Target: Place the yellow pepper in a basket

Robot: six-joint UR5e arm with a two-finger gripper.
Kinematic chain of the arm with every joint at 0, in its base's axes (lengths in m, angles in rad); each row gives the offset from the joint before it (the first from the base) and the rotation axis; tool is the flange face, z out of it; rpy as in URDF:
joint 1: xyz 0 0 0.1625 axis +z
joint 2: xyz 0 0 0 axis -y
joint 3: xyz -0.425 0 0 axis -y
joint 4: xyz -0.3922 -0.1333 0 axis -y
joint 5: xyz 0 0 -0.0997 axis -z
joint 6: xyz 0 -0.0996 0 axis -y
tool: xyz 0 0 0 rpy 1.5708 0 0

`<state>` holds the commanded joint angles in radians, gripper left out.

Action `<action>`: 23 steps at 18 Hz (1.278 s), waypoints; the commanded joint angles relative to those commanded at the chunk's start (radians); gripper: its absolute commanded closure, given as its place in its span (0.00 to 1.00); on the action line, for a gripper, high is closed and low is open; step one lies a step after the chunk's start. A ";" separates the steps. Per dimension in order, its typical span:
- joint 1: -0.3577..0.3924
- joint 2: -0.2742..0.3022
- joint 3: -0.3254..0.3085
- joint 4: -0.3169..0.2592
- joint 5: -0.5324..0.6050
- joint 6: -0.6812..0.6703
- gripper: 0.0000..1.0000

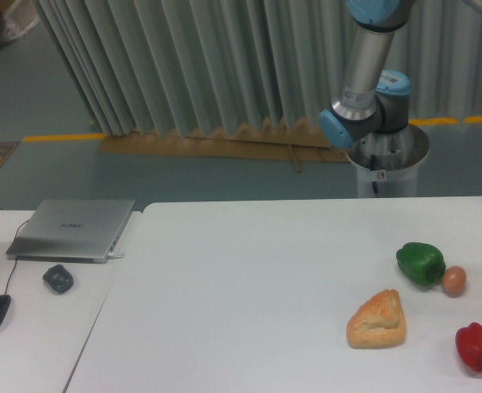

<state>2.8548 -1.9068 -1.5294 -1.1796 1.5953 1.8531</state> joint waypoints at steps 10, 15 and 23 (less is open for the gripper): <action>-0.101 0.058 -0.026 -0.011 -0.060 -0.002 0.00; -0.152 0.103 -0.061 -0.011 -0.064 -0.003 0.00; -0.262 0.175 -0.104 -0.090 -0.089 -0.017 0.00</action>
<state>2.5926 -1.7319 -1.6337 -1.2701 1.5064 1.8363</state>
